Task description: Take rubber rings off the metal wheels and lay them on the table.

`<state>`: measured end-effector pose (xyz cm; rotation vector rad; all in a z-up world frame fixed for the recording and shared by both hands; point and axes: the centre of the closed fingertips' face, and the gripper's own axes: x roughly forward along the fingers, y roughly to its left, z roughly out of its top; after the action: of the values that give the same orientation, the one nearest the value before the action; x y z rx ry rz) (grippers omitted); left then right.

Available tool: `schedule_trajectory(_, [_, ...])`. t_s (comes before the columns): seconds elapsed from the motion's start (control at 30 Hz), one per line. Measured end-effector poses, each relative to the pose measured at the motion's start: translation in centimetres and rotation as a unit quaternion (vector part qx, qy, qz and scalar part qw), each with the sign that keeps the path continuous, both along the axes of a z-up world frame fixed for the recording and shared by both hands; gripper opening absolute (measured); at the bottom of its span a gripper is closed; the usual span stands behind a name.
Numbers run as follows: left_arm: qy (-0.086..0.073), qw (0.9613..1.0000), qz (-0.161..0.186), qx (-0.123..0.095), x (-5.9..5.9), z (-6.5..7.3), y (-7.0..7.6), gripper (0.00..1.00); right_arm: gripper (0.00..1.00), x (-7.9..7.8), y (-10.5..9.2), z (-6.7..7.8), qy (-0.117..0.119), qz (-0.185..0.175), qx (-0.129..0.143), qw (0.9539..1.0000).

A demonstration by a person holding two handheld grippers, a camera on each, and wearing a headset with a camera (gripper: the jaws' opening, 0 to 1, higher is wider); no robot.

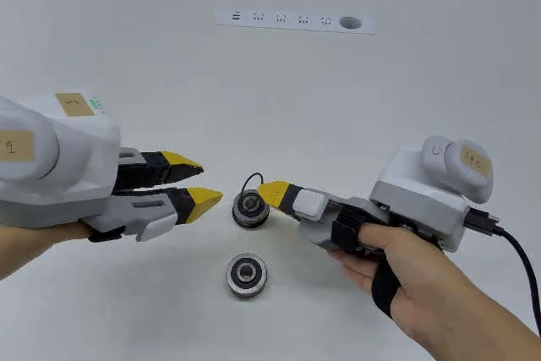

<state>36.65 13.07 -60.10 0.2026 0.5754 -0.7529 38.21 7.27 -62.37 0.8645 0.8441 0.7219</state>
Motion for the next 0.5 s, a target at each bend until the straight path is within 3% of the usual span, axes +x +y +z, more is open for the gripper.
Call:
schedule_trajectory(0.27, [-0.012, 0.9999, -0.004, -0.008, 0.0, 0.7, -0.5, 0.28, 0.02, 0.8, -3.4, 0.3, 0.002, -0.043, -0.002, 0.9991])
schedule_trajectory(0.5, [-0.018, 0.9998, -0.005, -0.008, -0.1, 1.0, -0.6, 0.31, 0.02, 0.5, -7.4, -0.6, 0.024, -0.090, -0.007, 0.9956])
